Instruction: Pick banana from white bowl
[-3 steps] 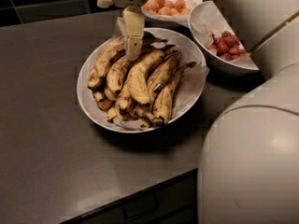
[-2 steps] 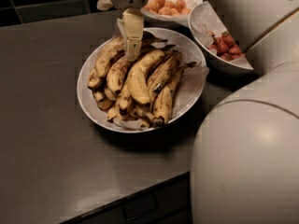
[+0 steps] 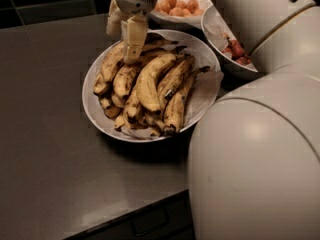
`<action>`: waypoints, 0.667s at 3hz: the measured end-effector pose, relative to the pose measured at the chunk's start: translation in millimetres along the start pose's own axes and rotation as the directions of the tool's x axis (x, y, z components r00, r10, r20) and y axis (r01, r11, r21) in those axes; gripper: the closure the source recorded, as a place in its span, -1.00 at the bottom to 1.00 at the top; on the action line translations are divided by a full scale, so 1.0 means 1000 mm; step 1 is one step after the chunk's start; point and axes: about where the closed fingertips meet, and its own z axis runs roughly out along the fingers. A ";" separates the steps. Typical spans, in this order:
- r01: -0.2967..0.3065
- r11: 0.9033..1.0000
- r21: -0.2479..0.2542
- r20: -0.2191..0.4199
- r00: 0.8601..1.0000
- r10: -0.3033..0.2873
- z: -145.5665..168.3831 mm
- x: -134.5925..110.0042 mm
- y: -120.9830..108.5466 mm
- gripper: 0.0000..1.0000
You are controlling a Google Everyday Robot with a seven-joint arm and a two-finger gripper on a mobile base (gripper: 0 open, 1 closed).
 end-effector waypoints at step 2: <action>-0.004 1.000 0.011 -0.016 1.000 0.004 -0.004 -0.007 -0.007 -0.04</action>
Offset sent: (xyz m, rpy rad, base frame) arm -0.0306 -0.0217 0.0082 -0.1329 0.1045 0.0363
